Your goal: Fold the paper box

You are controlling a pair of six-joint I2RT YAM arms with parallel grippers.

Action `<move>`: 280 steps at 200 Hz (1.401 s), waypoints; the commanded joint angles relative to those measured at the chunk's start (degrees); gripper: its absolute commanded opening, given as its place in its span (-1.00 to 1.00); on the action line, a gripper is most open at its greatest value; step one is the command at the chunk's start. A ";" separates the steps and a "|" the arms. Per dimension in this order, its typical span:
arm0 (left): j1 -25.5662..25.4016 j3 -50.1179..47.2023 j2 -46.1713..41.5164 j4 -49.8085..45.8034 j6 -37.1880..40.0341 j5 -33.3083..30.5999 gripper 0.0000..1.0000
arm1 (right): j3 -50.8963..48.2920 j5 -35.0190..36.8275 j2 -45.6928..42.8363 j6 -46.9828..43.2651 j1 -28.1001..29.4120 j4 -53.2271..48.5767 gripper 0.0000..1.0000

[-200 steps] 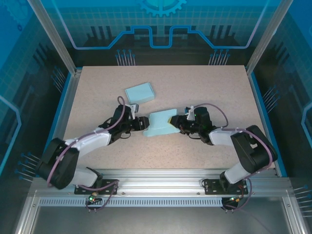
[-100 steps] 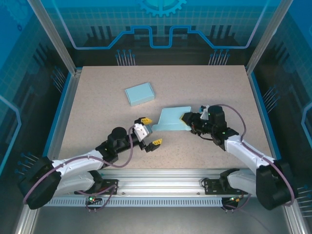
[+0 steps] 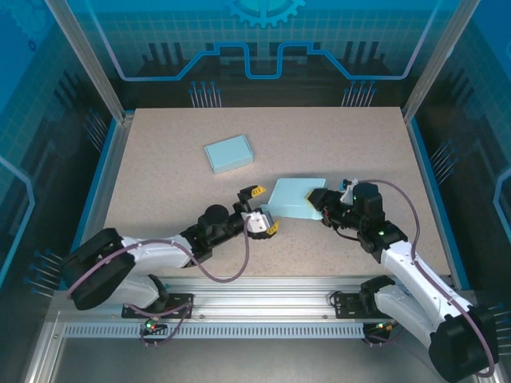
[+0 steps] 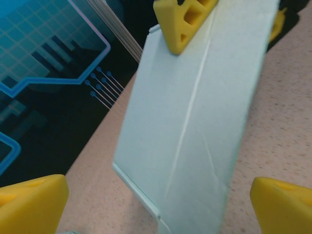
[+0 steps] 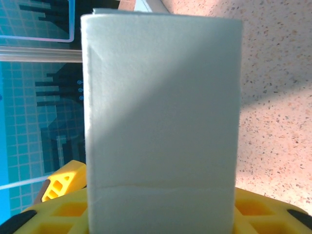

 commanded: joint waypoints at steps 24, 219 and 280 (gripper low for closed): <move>-2.76 4.12 6.97 6.97 9.20 -4.76 0.91 | -0.25 0.55 -0.28 1.20 -0.53 -0.22 -0.03; -5.10 8.68 18.79 17.50 16.85 -17.69 -0.15 | 2.10 0.39 4.18 0.22 -0.18 -0.30 0.10; -5.25 4.06 10.33 9.22 16.08 -16.84 -0.27 | 4.21 2.32 3.99 -3.63 -0.93 -4.57 0.54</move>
